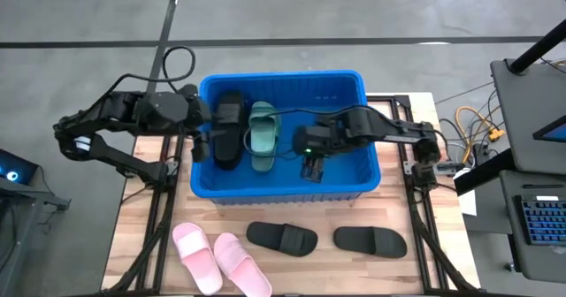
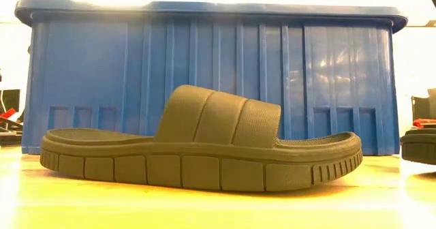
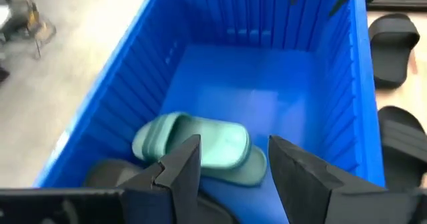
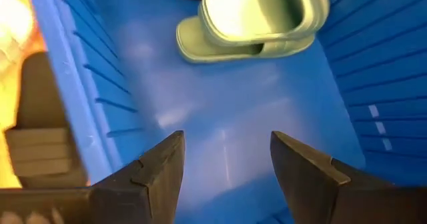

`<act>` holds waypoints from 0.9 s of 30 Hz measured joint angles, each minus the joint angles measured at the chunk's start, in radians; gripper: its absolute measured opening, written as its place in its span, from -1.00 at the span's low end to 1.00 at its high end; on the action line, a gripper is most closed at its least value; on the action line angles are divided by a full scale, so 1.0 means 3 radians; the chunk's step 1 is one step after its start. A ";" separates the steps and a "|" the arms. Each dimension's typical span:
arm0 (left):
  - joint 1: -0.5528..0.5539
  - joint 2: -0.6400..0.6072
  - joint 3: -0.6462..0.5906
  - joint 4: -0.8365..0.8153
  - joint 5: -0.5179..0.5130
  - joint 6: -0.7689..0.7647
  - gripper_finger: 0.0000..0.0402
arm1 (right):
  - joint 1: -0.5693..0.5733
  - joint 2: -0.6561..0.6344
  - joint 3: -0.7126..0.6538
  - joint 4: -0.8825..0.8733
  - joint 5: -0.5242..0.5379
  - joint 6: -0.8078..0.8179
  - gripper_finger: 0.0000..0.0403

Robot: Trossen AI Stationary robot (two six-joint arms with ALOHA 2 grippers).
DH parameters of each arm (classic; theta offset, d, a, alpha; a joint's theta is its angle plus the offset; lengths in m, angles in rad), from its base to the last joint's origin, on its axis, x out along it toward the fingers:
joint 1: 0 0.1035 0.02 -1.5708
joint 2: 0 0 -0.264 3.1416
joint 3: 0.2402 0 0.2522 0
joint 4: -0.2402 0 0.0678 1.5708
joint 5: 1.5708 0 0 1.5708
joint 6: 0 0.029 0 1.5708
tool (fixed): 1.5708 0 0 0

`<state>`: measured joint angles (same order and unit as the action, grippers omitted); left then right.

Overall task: Pick and place slides into bin
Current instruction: Put the pink slipper into the blue bin

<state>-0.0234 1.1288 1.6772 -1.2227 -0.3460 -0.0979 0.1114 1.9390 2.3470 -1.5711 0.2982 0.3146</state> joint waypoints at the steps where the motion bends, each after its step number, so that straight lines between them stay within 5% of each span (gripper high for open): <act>1: -0.0009 -0.0013 0.0000 -0.0058 0.0003 -0.0057 -0.20 | 0.0038 -0.0046 -0.0011 0.0002 0.0049 0.0065 0.04; 13: -0.0288 0.0043 -0.0164 -0.0097 -0.0031 -0.0655 -0.20 | 0.0741 -0.0632 -0.0603 -0.0001 0.0327 0.0724 0.04; 27: -0.1100 0.0583 -0.0426 0.0488 -0.0265 -0.1688 -0.20 | 0.2238 -0.0894 -0.1356 0.0004 0.0632 0.2409 0.04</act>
<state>-0.3535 1.3035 1.5494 -1.0764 -0.4254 -0.6042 0.7828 1.6707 1.9403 -1.5700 0.4877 1.0375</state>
